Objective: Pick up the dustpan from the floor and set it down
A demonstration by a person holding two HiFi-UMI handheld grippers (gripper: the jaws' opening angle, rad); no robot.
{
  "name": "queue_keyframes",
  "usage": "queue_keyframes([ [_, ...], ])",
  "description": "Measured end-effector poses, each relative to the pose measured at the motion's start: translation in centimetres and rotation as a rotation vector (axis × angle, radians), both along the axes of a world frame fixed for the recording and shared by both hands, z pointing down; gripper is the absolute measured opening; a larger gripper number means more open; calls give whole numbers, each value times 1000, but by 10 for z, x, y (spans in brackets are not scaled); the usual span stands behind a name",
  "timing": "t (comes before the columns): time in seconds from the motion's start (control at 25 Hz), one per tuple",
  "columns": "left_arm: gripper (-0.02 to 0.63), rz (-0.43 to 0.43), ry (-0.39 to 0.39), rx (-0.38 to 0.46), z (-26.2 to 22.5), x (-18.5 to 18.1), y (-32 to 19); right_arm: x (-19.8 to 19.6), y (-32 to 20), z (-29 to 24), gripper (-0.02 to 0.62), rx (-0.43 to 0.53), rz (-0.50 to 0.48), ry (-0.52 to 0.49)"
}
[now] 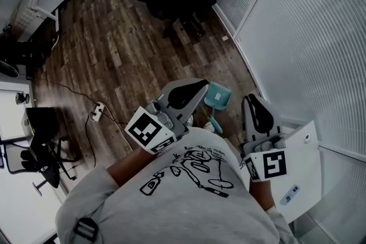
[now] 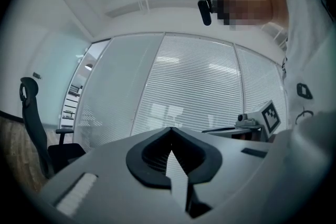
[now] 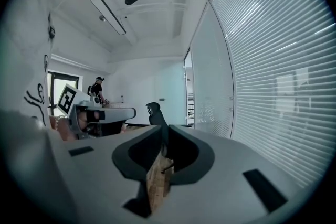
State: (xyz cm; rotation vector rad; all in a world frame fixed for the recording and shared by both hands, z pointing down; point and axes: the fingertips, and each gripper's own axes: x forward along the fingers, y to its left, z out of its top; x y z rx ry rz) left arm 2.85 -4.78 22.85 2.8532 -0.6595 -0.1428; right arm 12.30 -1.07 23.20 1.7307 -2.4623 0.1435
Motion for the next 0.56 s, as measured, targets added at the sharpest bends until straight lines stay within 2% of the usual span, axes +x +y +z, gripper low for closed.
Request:
queue_keyframes([
  [0.56,2,-1,-7,3,1,2,-7,2,-8,-2,34,8,10,15],
])
